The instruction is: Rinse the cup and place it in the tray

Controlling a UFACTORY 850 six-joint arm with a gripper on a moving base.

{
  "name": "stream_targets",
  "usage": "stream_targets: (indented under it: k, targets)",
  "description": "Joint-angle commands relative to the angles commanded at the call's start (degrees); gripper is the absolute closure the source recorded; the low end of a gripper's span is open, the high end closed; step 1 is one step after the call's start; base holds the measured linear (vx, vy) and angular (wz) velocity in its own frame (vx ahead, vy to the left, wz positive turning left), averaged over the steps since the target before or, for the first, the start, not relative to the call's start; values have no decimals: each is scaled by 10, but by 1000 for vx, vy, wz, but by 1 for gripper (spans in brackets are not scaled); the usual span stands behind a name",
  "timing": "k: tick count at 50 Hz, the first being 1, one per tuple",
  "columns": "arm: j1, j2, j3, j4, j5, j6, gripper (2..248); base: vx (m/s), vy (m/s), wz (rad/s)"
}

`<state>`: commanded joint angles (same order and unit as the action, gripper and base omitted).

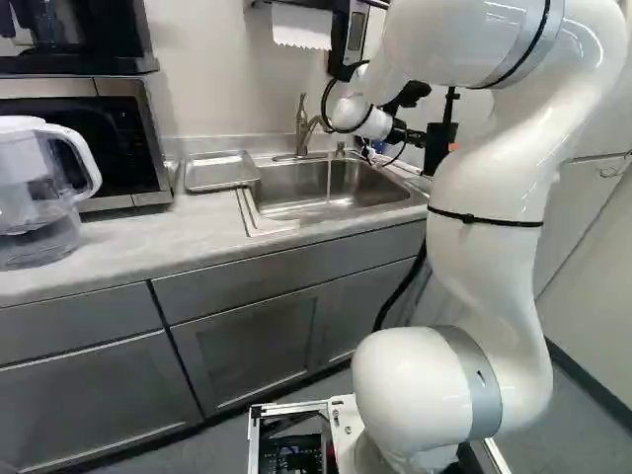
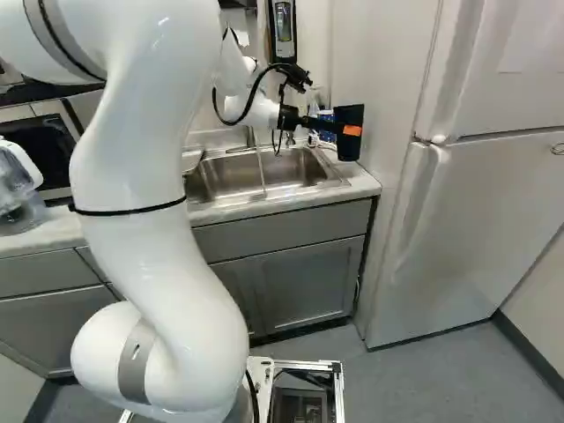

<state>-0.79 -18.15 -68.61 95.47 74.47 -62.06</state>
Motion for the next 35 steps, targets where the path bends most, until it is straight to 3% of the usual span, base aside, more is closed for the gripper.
stream_targets:
  k: [35]
  targets:
    - [35, 35, 22, 18, -46, 0, 127, 0, 0, 0]
